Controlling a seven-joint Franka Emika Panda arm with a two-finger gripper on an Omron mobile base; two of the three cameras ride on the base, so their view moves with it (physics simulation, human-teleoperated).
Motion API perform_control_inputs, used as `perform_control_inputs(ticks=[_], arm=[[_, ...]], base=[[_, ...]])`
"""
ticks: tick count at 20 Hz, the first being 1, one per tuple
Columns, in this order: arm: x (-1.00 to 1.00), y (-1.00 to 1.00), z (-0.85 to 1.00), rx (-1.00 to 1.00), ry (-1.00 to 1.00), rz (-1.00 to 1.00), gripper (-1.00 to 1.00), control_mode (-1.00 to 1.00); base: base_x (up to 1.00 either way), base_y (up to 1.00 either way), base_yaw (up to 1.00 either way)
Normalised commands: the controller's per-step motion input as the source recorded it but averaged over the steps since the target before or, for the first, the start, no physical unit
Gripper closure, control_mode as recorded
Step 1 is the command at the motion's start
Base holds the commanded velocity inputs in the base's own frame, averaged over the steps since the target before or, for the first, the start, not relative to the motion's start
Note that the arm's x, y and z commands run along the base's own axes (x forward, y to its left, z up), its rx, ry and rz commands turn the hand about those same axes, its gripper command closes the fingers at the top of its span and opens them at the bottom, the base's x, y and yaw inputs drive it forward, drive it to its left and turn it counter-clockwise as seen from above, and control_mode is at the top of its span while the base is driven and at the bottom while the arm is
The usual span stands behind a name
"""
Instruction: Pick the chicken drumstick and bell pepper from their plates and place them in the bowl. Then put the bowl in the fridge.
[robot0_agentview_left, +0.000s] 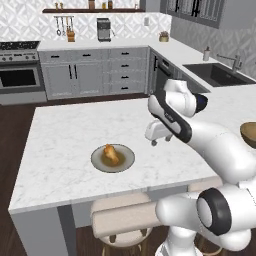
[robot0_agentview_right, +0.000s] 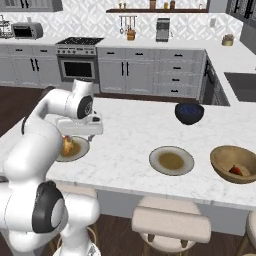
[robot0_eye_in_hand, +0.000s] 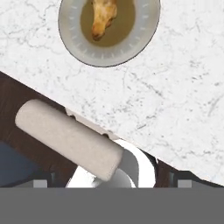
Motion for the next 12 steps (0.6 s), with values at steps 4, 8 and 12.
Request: perform_control_inputs(ticks=[4,8,12], arm=[[0.0,1.0,-0.04,-0.01,-0.01,0.06,-1.0,-1.0],[0.03,1.0,-0.11,0.0,0.0,0.02,-1.0,-1.0],[0.43,0.96,-0.35,0.0,0.03,0.0,-1.0,-1.0]], base=[[0.0,0.0,0.0],[0.0,0.0,0.0],[0.0,0.0,0.0]])
